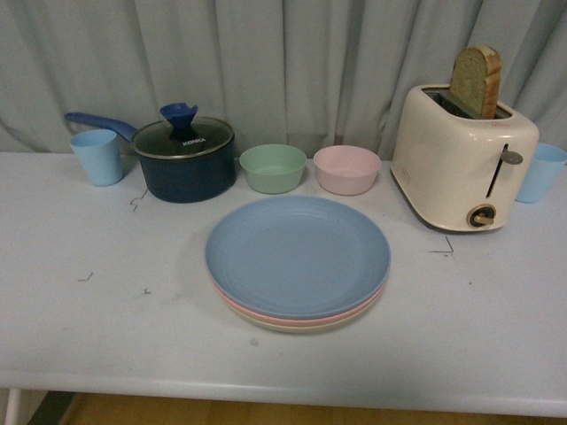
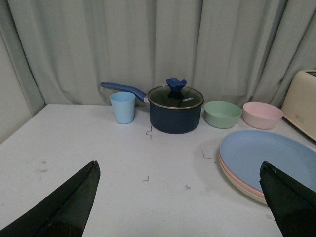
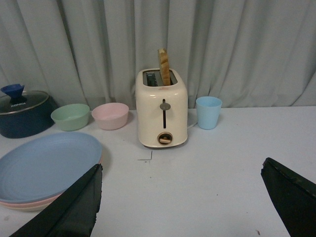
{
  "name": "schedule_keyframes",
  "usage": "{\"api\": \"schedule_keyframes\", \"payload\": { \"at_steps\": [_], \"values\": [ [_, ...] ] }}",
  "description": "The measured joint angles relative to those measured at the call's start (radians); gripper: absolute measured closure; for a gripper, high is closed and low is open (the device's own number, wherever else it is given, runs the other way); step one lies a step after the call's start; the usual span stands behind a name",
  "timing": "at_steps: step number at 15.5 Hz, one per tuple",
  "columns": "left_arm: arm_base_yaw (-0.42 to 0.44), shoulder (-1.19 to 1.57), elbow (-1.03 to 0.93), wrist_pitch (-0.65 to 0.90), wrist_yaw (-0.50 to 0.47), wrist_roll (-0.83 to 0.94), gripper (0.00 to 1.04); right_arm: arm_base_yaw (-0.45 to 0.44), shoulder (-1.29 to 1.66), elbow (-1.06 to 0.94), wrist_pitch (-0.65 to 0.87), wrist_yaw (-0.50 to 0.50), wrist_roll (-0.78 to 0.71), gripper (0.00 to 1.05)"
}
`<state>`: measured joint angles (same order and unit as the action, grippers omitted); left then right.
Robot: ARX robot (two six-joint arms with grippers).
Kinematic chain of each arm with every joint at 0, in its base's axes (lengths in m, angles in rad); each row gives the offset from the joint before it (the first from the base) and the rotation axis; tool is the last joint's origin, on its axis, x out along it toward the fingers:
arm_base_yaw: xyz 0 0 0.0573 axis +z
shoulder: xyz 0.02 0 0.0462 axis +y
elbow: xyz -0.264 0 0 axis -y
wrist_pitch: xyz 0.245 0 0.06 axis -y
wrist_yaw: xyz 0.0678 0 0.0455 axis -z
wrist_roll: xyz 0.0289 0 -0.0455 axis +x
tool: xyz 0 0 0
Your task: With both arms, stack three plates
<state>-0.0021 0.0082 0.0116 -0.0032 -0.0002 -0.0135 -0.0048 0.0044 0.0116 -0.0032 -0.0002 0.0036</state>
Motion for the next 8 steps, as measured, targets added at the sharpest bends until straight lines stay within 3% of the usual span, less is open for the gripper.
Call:
{"api": "schedule_keyframes", "payload": {
  "at_steps": [8],
  "values": [
    [0.0,0.0,0.0,0.0,0.0,0.0,0.07,0.0,0.0,0.0,0.0,0.0,0.0,0.06]
  ]
}}
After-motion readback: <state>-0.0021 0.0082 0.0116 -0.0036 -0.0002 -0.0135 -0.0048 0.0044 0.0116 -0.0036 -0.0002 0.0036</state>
